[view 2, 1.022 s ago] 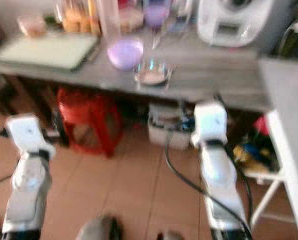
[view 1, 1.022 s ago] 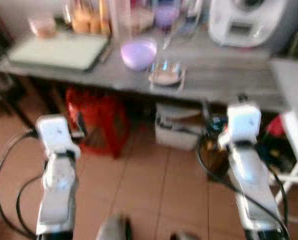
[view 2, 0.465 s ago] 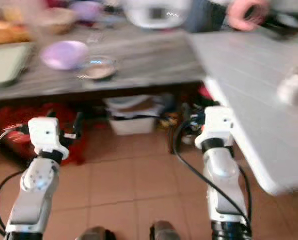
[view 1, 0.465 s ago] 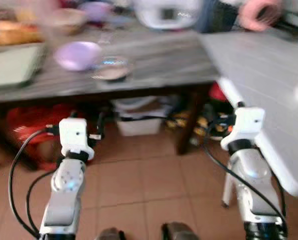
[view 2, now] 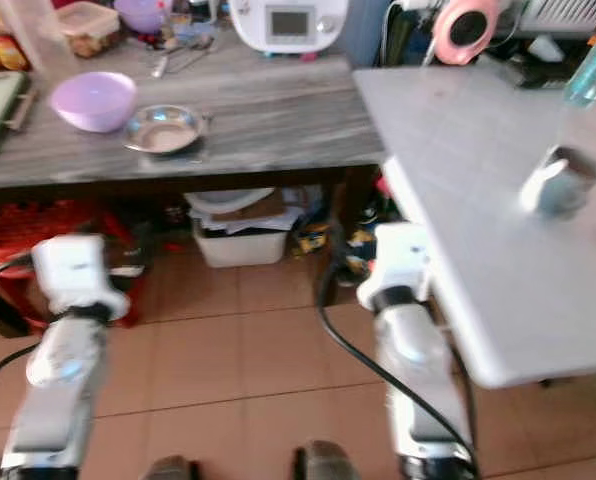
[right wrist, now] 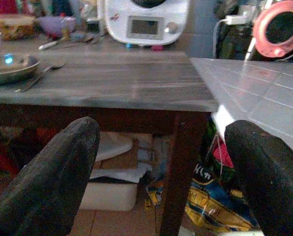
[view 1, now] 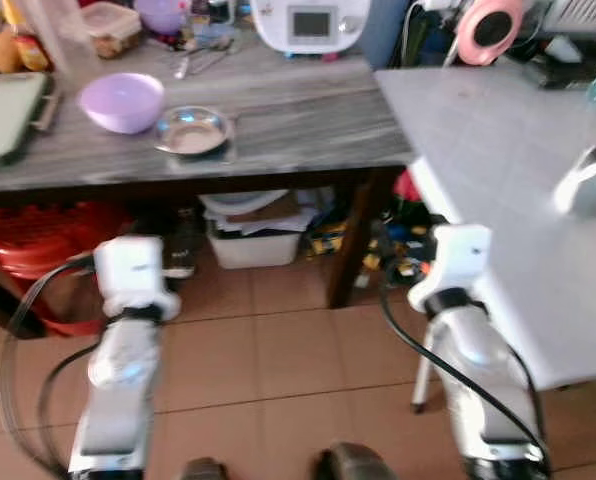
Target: Setting the table
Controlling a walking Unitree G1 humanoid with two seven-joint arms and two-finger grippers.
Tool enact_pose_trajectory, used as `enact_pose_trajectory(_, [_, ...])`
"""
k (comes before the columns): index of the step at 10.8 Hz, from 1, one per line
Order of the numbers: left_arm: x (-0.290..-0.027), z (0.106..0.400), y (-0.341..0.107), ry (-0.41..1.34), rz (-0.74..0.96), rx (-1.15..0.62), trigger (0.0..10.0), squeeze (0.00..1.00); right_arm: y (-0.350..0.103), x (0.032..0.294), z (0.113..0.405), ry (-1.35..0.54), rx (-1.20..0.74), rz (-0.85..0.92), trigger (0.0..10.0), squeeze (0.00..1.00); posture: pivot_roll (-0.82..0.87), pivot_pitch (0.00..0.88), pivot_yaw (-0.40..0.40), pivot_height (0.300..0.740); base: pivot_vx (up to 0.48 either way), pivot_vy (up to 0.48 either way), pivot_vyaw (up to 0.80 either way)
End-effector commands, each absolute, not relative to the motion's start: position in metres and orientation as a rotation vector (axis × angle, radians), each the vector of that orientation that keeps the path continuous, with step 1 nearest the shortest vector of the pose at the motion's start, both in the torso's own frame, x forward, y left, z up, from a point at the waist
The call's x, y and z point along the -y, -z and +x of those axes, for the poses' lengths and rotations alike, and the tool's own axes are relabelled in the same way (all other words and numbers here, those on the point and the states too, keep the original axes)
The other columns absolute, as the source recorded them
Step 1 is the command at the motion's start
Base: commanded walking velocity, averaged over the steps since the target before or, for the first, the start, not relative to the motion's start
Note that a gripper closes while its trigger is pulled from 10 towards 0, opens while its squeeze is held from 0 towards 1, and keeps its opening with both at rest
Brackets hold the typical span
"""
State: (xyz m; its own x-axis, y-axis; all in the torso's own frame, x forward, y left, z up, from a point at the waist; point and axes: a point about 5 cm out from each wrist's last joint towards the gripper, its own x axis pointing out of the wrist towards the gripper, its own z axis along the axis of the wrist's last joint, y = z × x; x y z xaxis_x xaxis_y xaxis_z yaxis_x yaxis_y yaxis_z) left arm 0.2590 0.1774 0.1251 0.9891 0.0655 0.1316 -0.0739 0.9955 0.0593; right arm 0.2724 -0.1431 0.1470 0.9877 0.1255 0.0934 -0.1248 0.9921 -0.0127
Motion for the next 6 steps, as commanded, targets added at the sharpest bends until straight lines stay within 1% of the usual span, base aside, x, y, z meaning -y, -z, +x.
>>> enact_pose_trajectory(1, [-0.168,0.258,-0.128,-0.041,0.047,0.138,10.0,0.00,-0.143,0.146,0.273,-0.086,0.068,-0.034,10.0,0.00,-0.04,0.181,0.006,0.740,0.000,-0.461,0.00])
enact_pose_trajectory(2, [-0.167,0.258,-0.129,-0.031,0.049,0.140,10.0,0.00,-0.145,0.142,0.274,-0.102,0.088,-0.066,10.0,0.00,-0.04,0.185,0.009,0.740,0.000,-0.461,0.00])
enact_pose_trajectory(3, [-0.167,0.258,-0.130,-0.027,0.050,0.143,10.0,0.00,-0.144,0.143,0.275,-0.102,0.073,-0.025,10.0,0.00,-0.04,0.191,0.006,0.740,0.000,-0.461,0.00])
enact_pose_trajectory(6, [-0.170,0.258,-0.132,-0.040,0.054,0.144,10.0,0.00,-0.145,0.153,0.279,-0.060,0.052,-0.041,10.0,0.00,-0.04,0.204,-0.011,0.740,0.000,-0.459,0.00])
